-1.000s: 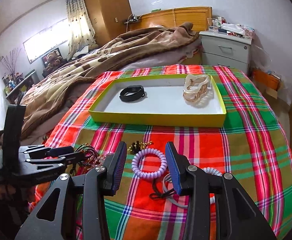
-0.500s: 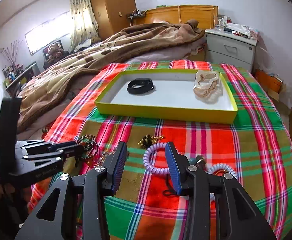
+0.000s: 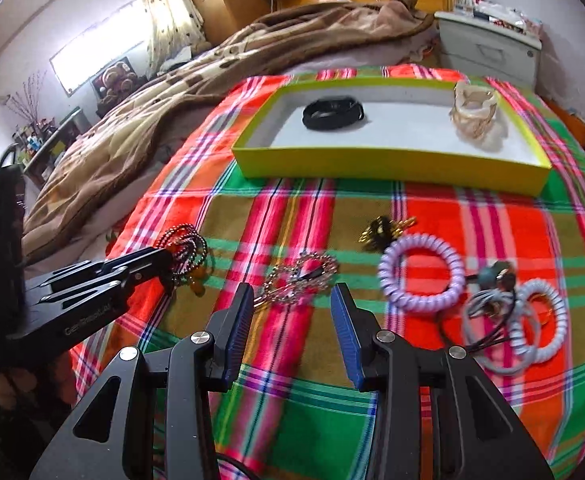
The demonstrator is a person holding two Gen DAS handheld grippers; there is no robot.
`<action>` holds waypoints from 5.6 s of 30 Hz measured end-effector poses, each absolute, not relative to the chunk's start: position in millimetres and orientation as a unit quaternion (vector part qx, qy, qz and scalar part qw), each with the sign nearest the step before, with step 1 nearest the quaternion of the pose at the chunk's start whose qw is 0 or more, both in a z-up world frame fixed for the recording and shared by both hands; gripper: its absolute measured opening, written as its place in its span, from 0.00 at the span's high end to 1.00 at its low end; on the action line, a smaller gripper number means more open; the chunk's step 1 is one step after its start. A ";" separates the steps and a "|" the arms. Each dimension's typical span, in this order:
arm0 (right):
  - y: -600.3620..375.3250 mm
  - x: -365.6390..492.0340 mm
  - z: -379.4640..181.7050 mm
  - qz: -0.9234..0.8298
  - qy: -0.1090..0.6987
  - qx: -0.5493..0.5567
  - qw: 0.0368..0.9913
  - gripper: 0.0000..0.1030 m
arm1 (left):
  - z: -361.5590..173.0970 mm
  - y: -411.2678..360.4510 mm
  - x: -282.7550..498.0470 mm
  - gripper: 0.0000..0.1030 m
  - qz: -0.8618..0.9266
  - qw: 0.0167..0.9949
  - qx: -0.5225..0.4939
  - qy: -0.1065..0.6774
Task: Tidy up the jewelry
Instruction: 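Grasp the pink rhinestone hairpin with the right tool while the left tool lifts the bracelets, then drop the hairpin into the box with the right tool while the left tool carries the bracelets, then lower the beaded bracelets into the box and open the left tool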
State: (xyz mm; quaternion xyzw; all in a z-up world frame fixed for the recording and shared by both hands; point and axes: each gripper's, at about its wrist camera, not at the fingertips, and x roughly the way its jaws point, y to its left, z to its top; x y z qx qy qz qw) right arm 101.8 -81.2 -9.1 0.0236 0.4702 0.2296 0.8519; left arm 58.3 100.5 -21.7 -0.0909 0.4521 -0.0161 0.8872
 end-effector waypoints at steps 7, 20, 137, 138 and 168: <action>-66.5 112.3 -16.0 0.217 0.484 0.013 0.848 0.60 | -22.8 102.7 58.2 0.81 -0.022 0.887 -0.093 0.451; -51.8 112.6 -20.3 0.199 0.468 -0.040 0.860 0.60 | -23.1 99.6 61.3 0.78 -0.024 0.886 -0.084 0.455; -84.6 308.7 -13.4 0.191 0.482 -0.068 0.852 0.76 | 0.1 39.4 204.0 0.91 -0.130 0.856 -0.051 0.497; -83.7 309.5 -13.8 0.192 0.483 -0.070 0.852 0.76 | -1.3 39.1 205.8 0.91 -0.128 0.856 -0.052 0.499; -83.0 313.7 -10.0 0.194 0.473 -0.061 0.857 0.59 | 0.3 61.5 229.2 0.91 -0.084 0.869 -0.085 0.480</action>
